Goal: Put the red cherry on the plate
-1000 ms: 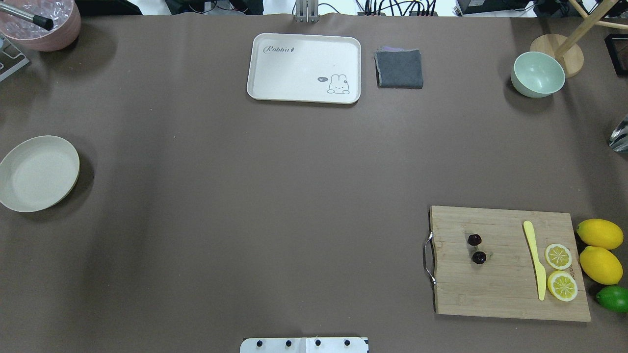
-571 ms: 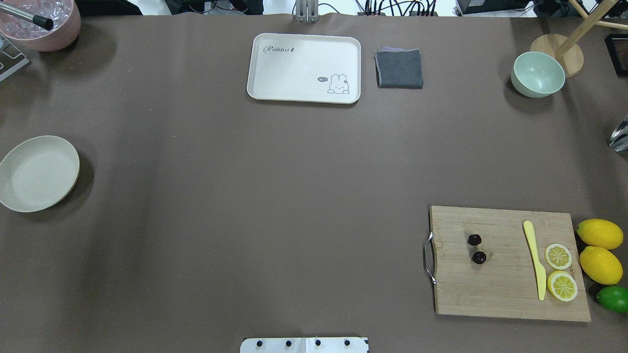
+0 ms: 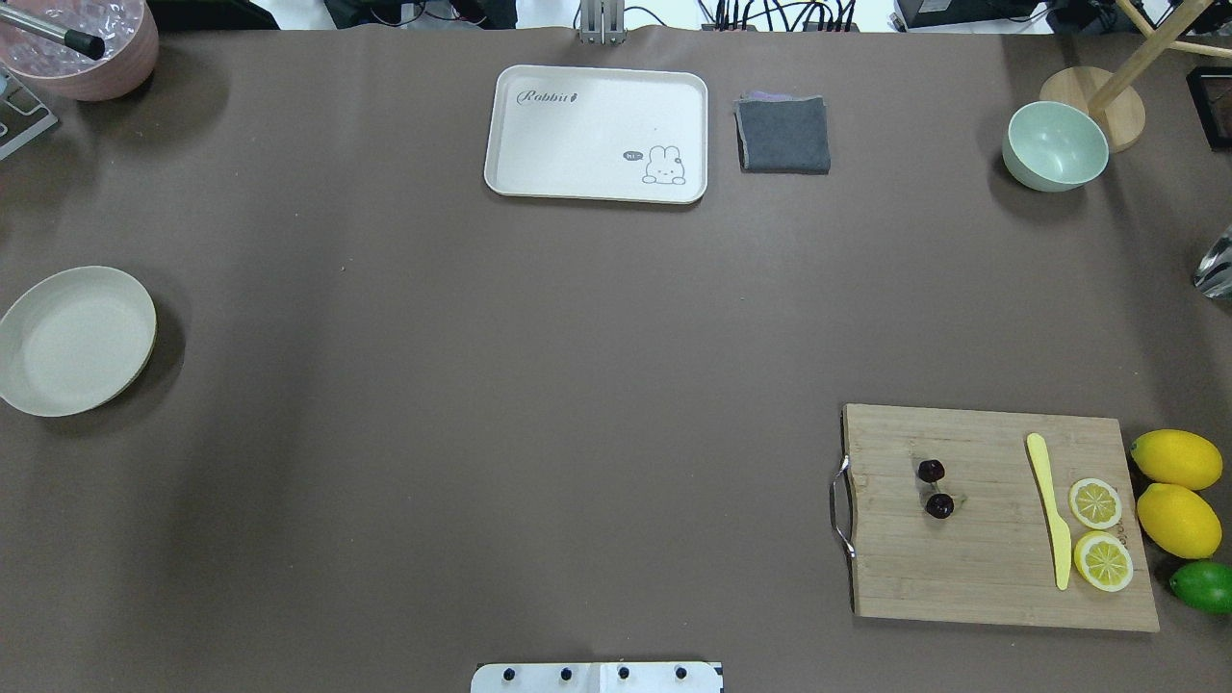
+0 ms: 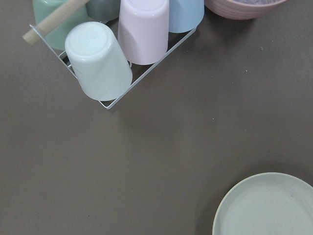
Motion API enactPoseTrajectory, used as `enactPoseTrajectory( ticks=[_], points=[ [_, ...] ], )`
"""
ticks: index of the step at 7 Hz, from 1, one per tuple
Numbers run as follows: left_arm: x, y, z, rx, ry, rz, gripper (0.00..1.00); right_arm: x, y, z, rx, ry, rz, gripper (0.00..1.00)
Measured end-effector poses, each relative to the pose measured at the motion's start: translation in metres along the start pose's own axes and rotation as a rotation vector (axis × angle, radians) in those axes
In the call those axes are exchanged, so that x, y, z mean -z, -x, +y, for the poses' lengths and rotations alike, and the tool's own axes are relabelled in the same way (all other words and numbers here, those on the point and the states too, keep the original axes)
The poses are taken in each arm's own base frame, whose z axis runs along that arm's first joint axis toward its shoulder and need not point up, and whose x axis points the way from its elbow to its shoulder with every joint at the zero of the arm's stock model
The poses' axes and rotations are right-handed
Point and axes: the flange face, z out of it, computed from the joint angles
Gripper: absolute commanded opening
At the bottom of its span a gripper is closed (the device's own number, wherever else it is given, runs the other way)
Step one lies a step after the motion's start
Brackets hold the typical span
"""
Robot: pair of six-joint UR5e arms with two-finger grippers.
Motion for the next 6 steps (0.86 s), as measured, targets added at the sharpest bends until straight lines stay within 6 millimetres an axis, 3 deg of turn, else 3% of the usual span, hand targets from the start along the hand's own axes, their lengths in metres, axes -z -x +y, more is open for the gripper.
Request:
enactPoseTrajectory(
  ticks=[2, 6],
  points=[
    [-0.020, -0.018, 0.012, -0.050, -0.003, 0.084, 0.99, 0.002, 0.002, 0.003, 0.003, -0.004, 0.000, 1.00],
    [-0.119, -0.018, 0.060, -0.193, 0.005, 0.153, 0.99, 0.016, 0.016, 0.004, -0.039, -0.033, 0.002, 1.00]
  ],
)
